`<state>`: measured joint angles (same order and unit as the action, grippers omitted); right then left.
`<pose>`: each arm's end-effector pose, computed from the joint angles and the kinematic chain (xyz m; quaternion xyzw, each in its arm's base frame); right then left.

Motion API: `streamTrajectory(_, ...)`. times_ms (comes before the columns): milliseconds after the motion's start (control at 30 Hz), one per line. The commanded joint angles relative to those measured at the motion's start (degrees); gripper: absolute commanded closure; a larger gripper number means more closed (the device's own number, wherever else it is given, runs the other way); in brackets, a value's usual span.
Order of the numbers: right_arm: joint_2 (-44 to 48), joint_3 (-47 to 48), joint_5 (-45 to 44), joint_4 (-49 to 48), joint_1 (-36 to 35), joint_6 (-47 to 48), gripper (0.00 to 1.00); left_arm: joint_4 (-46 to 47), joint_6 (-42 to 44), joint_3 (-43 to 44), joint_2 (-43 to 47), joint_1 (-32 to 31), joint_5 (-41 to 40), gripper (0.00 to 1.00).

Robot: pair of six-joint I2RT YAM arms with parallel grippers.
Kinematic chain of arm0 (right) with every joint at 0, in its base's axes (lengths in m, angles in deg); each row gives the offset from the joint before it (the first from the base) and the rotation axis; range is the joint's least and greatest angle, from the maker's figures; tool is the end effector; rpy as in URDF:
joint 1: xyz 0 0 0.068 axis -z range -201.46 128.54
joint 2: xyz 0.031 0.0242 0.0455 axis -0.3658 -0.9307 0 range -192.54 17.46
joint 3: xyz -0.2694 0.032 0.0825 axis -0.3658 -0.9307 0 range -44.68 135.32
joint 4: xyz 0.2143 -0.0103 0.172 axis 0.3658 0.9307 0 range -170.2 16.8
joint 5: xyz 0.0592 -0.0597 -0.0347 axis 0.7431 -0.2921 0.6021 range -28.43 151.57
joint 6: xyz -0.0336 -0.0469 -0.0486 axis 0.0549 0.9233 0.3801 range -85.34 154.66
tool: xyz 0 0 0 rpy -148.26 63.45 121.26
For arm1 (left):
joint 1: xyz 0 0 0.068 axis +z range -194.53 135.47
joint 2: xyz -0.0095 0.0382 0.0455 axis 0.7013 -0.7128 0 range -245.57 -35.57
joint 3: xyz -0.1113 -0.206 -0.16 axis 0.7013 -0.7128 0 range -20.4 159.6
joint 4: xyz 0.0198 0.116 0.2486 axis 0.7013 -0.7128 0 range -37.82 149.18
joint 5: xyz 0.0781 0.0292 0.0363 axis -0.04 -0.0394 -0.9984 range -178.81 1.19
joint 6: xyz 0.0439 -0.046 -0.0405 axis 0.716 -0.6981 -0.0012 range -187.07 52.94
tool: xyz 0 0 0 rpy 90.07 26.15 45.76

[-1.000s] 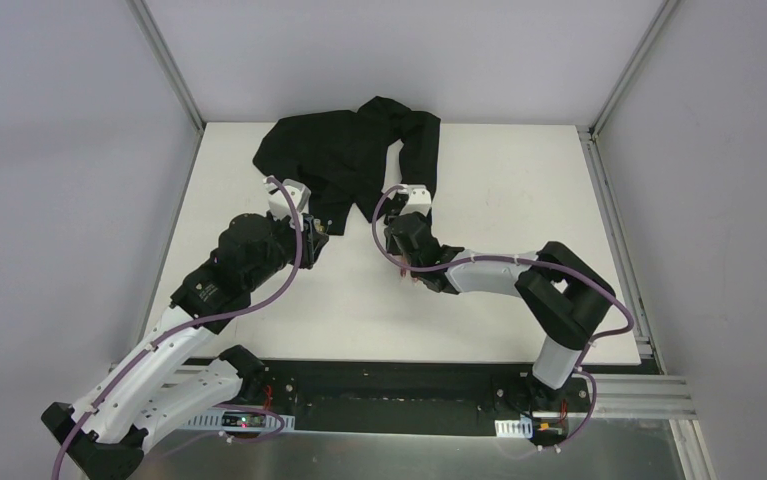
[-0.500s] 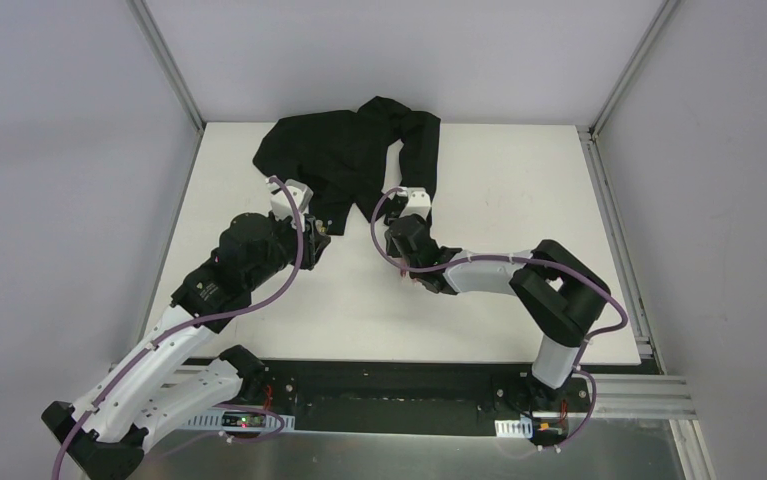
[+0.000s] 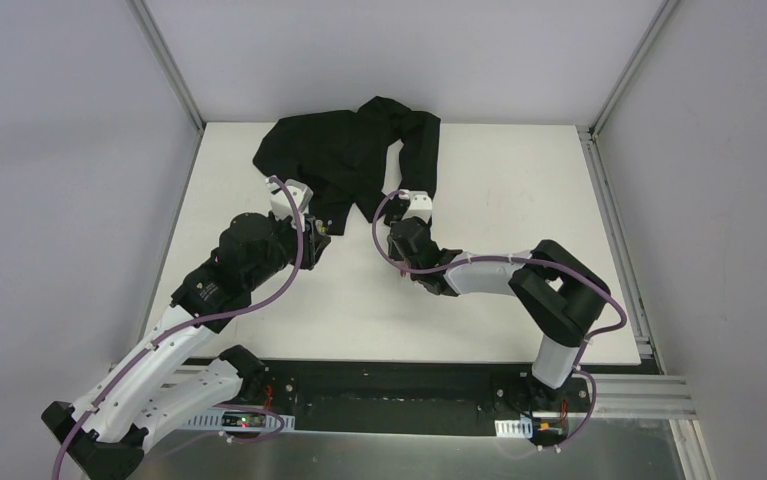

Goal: Paint the nails

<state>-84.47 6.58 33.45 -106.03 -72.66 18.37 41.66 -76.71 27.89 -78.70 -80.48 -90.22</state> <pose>0.2776 0.2974 0.1654 -0.1204 0.8190 0.1200 0.5480 0.1682 -0.1201 0.3553 0.1697 0.7605 -0.2339 0.5815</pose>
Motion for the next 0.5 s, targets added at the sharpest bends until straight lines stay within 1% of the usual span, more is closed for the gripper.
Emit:
streamTrajectory(0, -0.45, 0.12, -1.55, 0.38, -0.02, -1.02, 1.0, 1.26, -0.38, 2.33, 0.33, 0.26, 1.32, 1.0)
streamTrajectory(467, -0.04, 0.15, -2.24, 1.63, -1.21, -0.99, 1.0, 1.26, -0.46, 2.38, 0.59, 0.26, 1.32, 1.0)
